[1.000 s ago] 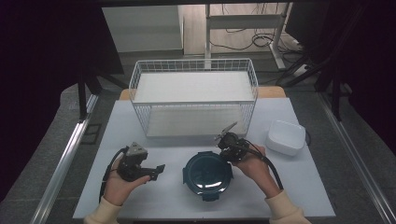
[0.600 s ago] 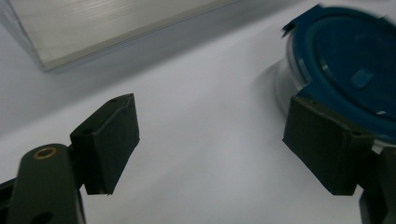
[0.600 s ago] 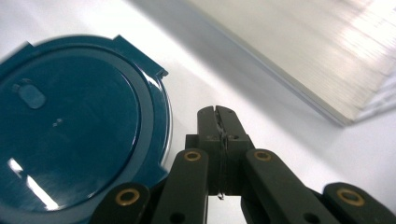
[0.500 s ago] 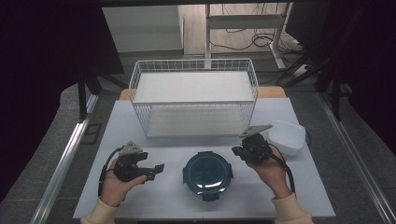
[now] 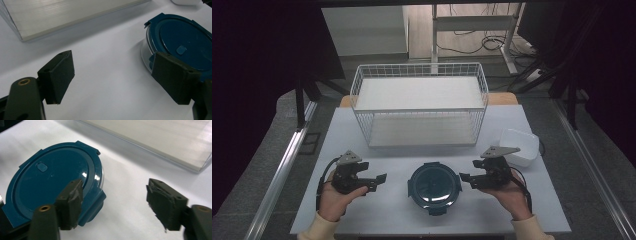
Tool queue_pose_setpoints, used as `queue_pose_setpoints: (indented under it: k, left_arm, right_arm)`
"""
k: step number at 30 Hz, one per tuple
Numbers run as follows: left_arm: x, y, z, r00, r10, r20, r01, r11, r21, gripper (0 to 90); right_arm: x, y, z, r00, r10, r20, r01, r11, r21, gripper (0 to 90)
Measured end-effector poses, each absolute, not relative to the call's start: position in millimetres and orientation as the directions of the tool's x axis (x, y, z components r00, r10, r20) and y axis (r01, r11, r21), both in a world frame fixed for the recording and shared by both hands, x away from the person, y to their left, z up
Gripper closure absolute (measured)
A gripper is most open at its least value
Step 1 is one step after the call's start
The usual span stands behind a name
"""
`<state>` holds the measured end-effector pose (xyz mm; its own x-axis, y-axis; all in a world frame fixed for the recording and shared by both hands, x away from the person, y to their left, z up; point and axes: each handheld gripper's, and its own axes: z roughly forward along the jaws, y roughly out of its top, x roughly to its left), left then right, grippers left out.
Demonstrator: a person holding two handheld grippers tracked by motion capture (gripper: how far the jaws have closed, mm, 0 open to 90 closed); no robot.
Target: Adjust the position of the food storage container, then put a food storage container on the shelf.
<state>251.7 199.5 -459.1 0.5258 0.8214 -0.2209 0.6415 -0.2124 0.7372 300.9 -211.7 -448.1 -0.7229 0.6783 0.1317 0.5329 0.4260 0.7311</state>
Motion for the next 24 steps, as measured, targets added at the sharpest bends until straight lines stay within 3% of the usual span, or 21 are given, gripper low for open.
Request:
queue_pose_setpoints:
  k: [13, 24]
  left_arm:
    - [248.7, 187.7, -458.3, 0.544, 0.809, -0.224, 0.640, -0.228, 0.733, 17.7]
    - [249.6, 180.7, -459.1, 0.534, 0.778, -0.331, 0.677, -0.159, 0.719, 15.1]
  right_arm:
    - [299.6, -218.7, -447.7, -0.716, 0.653, 0.246, 0.577, 0.355, 0.735, 20.0]
    - [296.6, -216.2, -450.7, -0.680, 0.665, 0.309, 0.635, 0.324, 0.701, 14.4]
